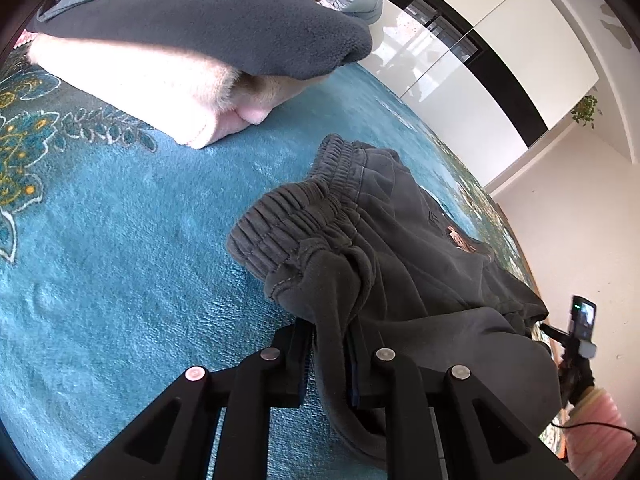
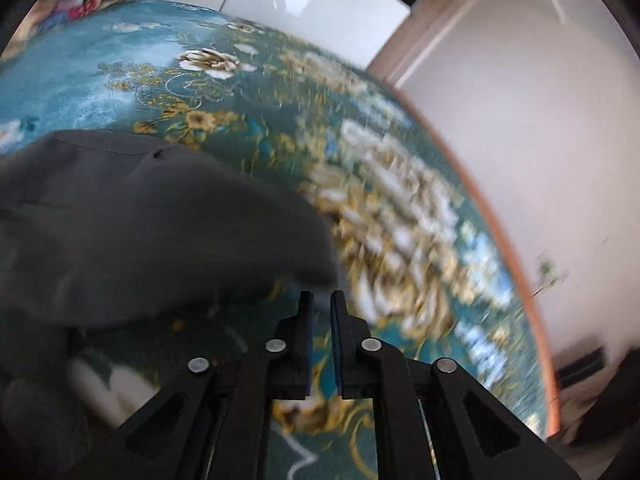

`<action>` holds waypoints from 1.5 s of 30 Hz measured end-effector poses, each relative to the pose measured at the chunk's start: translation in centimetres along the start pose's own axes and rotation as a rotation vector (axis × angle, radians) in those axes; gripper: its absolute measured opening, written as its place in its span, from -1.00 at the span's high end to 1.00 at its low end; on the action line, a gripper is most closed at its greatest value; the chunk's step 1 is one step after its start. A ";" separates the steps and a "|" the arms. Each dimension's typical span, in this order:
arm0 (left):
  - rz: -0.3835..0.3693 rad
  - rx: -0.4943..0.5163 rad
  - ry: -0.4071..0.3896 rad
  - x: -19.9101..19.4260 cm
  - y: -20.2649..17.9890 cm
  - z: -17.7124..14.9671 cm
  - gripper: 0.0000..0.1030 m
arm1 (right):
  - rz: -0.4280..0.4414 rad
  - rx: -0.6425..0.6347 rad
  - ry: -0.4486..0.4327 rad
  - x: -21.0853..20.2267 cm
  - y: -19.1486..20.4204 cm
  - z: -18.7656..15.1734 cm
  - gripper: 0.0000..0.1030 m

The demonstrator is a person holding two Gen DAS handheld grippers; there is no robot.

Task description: Fold clothes

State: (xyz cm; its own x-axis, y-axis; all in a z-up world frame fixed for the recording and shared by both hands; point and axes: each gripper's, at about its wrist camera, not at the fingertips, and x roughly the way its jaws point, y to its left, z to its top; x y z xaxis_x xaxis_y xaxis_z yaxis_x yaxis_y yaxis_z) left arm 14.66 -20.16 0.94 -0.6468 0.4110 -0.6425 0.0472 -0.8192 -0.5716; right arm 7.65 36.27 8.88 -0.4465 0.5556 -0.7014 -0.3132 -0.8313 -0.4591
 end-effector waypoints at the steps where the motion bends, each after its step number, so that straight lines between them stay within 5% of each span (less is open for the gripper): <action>1: 0.004 0.000 -0.002 0.1 -0.1 -0.1 0.64 | 0.019 0.021 0.005 -0.5 -0.7 -0.3 0.76; 4: 0.014 -0.007 0.000 0.3 -0.2 -0.3 0.59 | 0.138 0.138 0.003 -3.1 -2.9 -1.5 0.58; 7: 0.035 -0.034 0.027 0.7 -0.1 -0.3 0.50 | 0.601 0.316 0.080 -3.9 -2.9 -3.5 -0.03; 10: 0.059 -0.064 0.063 0.7 -0.1 -0.3 0.47 | 0.855 0.389 0.164 -3.5 0.0 -5.4 -0.11; 15: 0.076 -0.085 0.089 -0.2 -0.3 -0.4 0.27 | 0.832 0.469 0.216 -2.1 3.4 -6.5 -0.12; 16: 0.080 -0.087 0.090 -0.4 -0.3 -0.4 0.26 | 0.849 0.500 0.212 -2.3 3.3 -6.6 0.09; 17: 0.084 -0.090 0.091 -0.5 -0.3 -0.4 0.26 | 0.863 0.530 0.208 -2.5 3.2 -6.7 0.72; 19: 0.081 -0.105 0.087 -0.9 -0.3 -0.4 0.26 | 0.852 0.544 0.172 -4.0 2.3 -6.6 0.84; 23: 0.069 -0.118 0.076 -1.4 -0.7 -0.4 0.31 | 0.852 0.629 -0.133 -10.1 -4.3 -7.6 0.86; 26: 0.060 -0.122 0.089 -1.2 -1.0 -0.6 0.31 | 0.764 0.759 -0.333 -12.6 -10.5 -10.9 0.86; 28: 0.050 -0.130 0.104 -0.8 -1.0 -0.8 0.26 | 0.691 0.840 -0.326 -11.8 -13.2 -13.9 0.86; 34: 0.053 -0.169 0.131 0.4 -1.1 -1.4 0.25 | 0.720 1.088 0.003 -3.6 -14.9 -22.4 0.86; 36: 0.056 -0.179 0.129 0.4 -1.1 -1.3 0.31 | 0.739 1.119 0.013 -3.4 -14.8 -23.5 0.86; 37: 0.053 -0.187 0.124 0.2 -1.1 -1.2 0.57 | 0.749 1.134 0.018 -3.3 -14.8 -24.0 0.86; 40: 0.022 -0.212 0.099 -0.7 -1.1 -1.0 0.83 | 0.766 1.137 0.003 -3.8 -15.0 -24.2 0.86; 45: -0.065 -0.211 0.009 -5.8 -1.4 0.2 0.88 | 0.784 1.073 -0.103 -7.4 -15.5 -23.1 0.86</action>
State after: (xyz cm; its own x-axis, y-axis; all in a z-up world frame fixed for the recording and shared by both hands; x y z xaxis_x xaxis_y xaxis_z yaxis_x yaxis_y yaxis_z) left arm 18.22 -21.50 5.60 -0.6467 0.4643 -0.6052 0.1650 -0.6894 -0.7053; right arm 35.14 44.70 8.59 -0.8570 -0.0235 -0.5147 -0.4249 -0.5330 0.7317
